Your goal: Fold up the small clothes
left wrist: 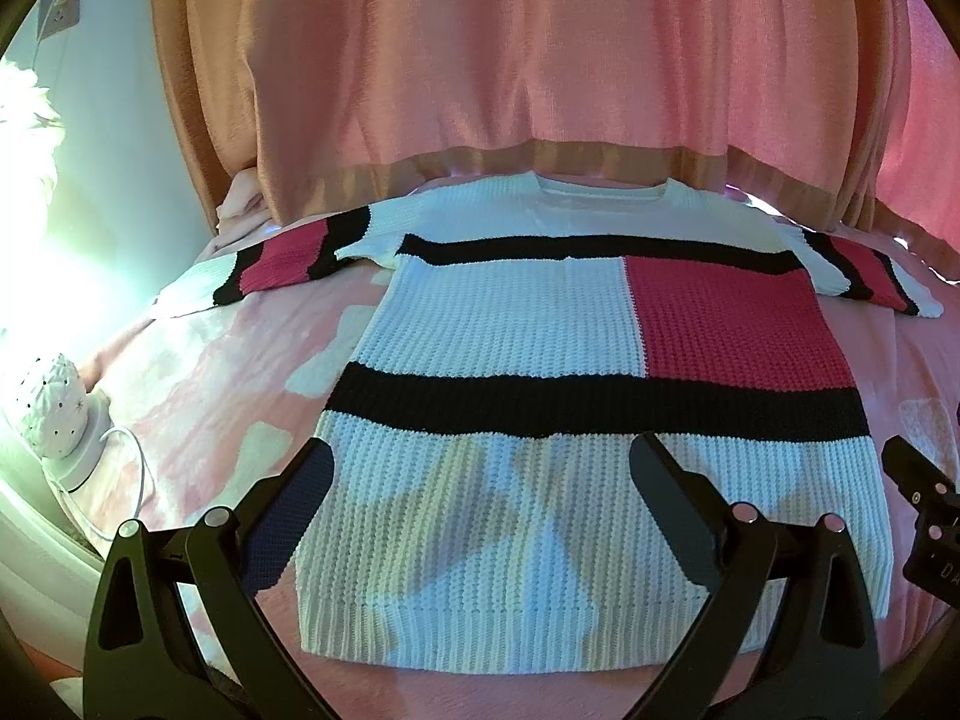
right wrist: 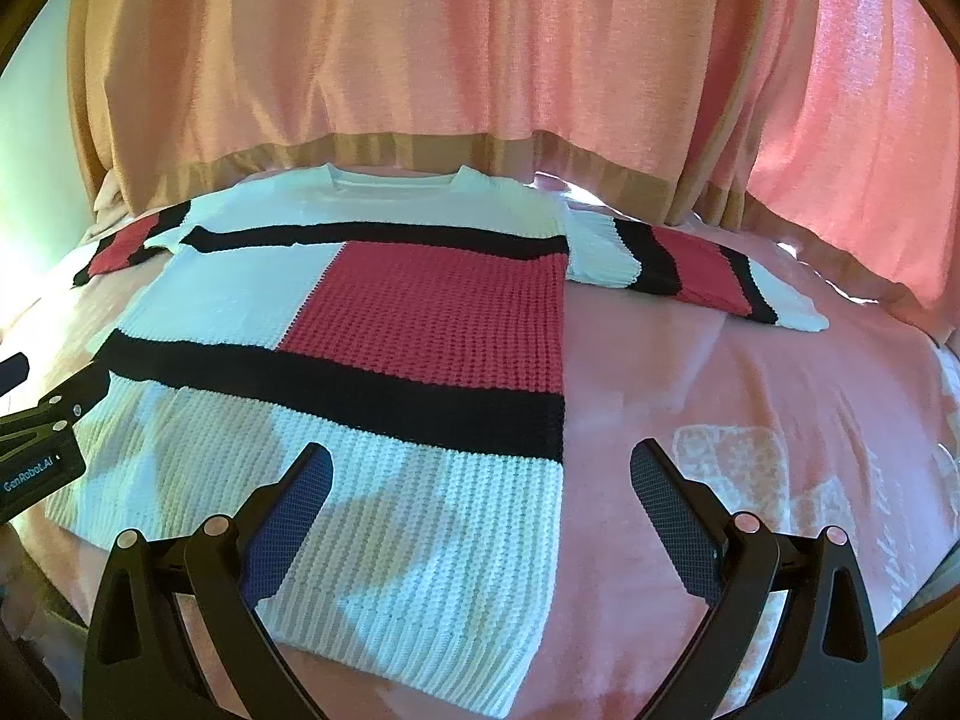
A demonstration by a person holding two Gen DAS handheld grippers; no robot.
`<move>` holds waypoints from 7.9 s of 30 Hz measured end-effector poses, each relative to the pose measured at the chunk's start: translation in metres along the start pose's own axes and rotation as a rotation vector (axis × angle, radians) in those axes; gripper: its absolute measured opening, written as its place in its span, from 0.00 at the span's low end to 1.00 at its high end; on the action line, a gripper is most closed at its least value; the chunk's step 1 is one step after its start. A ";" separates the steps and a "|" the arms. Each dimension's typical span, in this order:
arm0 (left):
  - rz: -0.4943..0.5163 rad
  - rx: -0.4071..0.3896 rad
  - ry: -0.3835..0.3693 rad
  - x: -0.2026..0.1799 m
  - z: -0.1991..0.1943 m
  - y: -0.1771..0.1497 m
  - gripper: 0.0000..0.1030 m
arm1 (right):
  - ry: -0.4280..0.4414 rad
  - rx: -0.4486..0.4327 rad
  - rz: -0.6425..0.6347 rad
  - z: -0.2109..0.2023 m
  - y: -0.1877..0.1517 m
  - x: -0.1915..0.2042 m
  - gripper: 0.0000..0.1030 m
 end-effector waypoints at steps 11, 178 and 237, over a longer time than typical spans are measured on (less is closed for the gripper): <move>0.000 -0.002 0.002 0.004 0.000 -0.002 0.94 | 0.007 0.000 -0.002 0.001 0.000 0.004 0.95; -0.355 -0.189 -0.139 0.115 0.125 0.268 0.06 | 0.089 0.072 0.086 0.120 0.148 0.008 0.52; -0.516 0.237 -0.248 0.069 0.264 0.130 0.26 | 0.123 0.179 0.134 0.167 0.153 -0.061 0.50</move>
Point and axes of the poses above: each gripper's, at about its wrist camera, not at the fingertips, and z roughly the way its jaws point, x to its left, y to its top, the point moved 7 cm from there along z, roughly the way its jaws point, and after that the axes turned 2 degrees about y, right-handed, at the moved point
